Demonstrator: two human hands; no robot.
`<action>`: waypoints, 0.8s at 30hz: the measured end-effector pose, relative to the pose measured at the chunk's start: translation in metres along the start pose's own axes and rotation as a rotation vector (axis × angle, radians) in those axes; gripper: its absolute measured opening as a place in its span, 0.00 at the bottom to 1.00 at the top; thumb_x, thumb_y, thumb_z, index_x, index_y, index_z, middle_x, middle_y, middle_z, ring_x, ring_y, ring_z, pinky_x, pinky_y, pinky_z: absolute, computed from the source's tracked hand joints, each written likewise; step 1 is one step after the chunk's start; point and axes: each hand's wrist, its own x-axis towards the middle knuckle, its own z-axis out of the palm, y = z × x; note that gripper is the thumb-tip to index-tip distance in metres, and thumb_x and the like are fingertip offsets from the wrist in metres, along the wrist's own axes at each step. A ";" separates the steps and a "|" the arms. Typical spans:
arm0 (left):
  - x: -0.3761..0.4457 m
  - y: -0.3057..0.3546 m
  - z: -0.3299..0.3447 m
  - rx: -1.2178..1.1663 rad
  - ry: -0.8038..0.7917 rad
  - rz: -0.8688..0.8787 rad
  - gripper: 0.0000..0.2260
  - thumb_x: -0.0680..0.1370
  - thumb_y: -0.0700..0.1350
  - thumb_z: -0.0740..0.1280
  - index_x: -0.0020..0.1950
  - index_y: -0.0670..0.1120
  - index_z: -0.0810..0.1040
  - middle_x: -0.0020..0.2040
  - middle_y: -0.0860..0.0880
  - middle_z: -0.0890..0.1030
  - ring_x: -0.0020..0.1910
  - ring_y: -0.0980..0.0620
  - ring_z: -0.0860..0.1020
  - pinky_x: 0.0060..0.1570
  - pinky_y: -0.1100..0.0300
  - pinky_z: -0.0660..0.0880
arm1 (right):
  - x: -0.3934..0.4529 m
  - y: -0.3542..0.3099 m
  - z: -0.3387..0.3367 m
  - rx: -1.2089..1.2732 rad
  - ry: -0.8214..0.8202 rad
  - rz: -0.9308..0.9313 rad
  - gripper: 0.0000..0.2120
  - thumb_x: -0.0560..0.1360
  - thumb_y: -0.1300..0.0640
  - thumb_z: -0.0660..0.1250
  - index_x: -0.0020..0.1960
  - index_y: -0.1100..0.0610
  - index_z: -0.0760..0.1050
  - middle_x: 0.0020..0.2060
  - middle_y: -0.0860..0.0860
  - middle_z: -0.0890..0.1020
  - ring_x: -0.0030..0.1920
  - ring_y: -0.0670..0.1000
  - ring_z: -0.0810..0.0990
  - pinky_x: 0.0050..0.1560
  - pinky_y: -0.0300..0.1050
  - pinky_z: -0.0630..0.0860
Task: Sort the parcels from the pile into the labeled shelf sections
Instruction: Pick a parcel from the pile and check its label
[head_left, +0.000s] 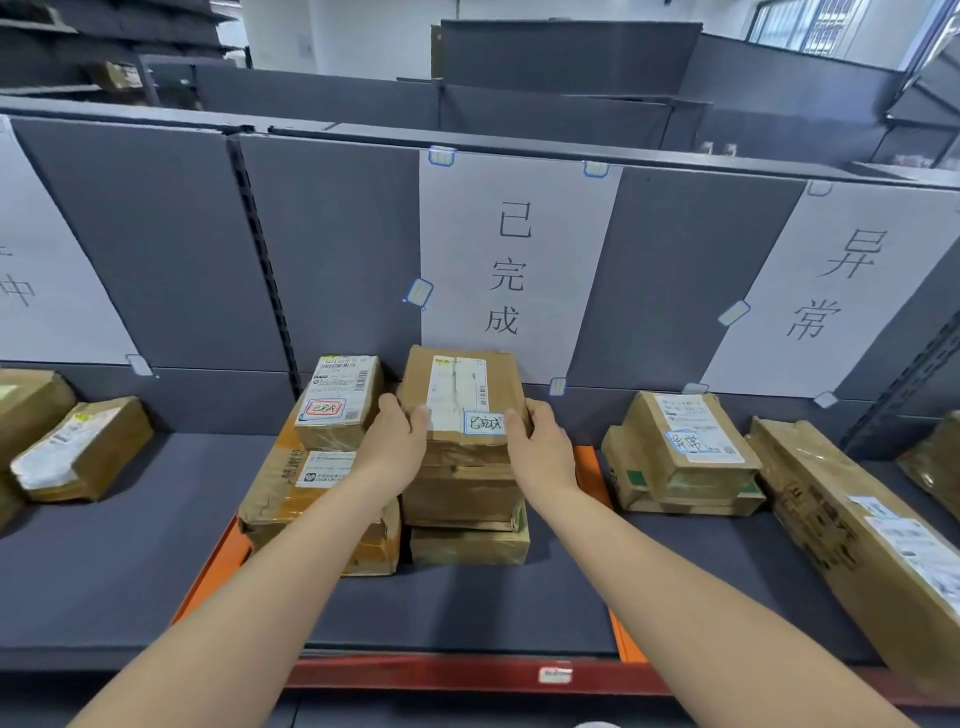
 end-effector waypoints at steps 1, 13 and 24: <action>0.000 -0.001 0.000 0.002 -0.001 0.002 0.17 0.84 0.51 0.52 0.66 0.40 0.62 0.51 0.45 0.74 0.39 0.53 0.72 0.31 0.59 0.65 | 0.001 0.001 0.001 0.008 -0.001 0.002 0.18 0.81 0.45 0.56 0.69 0.50 0.67 0.61 0.52 0.77 0.52 0.48 0.76 0.51 0.43 0.73; 0.001 -0.004 0.001 -0.008 -0.013 0.009 0.15 0.84 0.52 0.52 0.64 0.42 0.62 0.51 0.45 0.75 0.41 0.51 0.74 0.35 0.57 0.69 | 0.005 0.002 -0.001 0.001 -0.030 0.010 0.16 0.82 0.47 0.57 0.67 0.50 0.67 0.60 0.50 0.78 0.60 0.52 0.76 0.55 0.47 0.77; 0.000 -0.005 0.001 -0.012 0.003 0.029 0.13 0.84 0.51 0.52 0.62 0.42 0.62 0.52 0.45 0.74 0.40 0.51 0.74 0.32 0.59 0.68 | 0.001 -0.005 -0.002 -0.013 -0.051 0.049 0.16 0.82 0.47 0.57 0.68 0.50 0.66 0.61 0.50 0.78 0.60 0.52 0.76 0.54 0.48 0.79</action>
